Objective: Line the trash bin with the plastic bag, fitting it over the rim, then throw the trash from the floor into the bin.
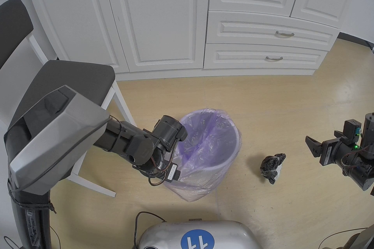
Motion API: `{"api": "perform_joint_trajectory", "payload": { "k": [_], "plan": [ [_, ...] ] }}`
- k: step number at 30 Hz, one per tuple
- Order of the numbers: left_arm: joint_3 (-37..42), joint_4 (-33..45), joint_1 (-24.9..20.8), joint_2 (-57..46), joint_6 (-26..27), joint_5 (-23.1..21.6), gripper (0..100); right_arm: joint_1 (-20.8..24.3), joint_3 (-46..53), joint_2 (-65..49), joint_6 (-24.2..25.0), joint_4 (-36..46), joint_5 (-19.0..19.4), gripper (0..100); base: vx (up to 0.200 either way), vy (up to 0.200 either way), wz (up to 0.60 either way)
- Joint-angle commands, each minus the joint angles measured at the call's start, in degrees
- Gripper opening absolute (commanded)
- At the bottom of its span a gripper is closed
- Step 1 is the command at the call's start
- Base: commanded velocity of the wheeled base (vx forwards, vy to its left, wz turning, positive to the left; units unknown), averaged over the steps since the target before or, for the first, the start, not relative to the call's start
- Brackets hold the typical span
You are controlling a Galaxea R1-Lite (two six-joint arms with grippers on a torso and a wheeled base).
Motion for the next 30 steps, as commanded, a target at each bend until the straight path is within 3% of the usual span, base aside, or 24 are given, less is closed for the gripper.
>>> {"api": "perform_joint_trajectory", "payload": {
  "k": [1,21,30],
  "plan": [
    [-1.04,-2.21,-0.32,-2.65,-0.19,-0.01,100,-0.33,0.11,0.39,-0.05,0.08,0.01,100,0.000,0.000,0.00],
    [-11.06,-3.17,1.09,-2.30,-0.19,0.52,100,-0.42,0.29,1.18,0.03,-0.10,0.01,100,0.000,0.000,0.00],
    [-11.86,-3.17,0.56,0.42,0.07,0.69,100,-0.33,0.29,1.18,0.03,-0.10,0.01,100,0.000,0.000,0.00]
  ]
}}
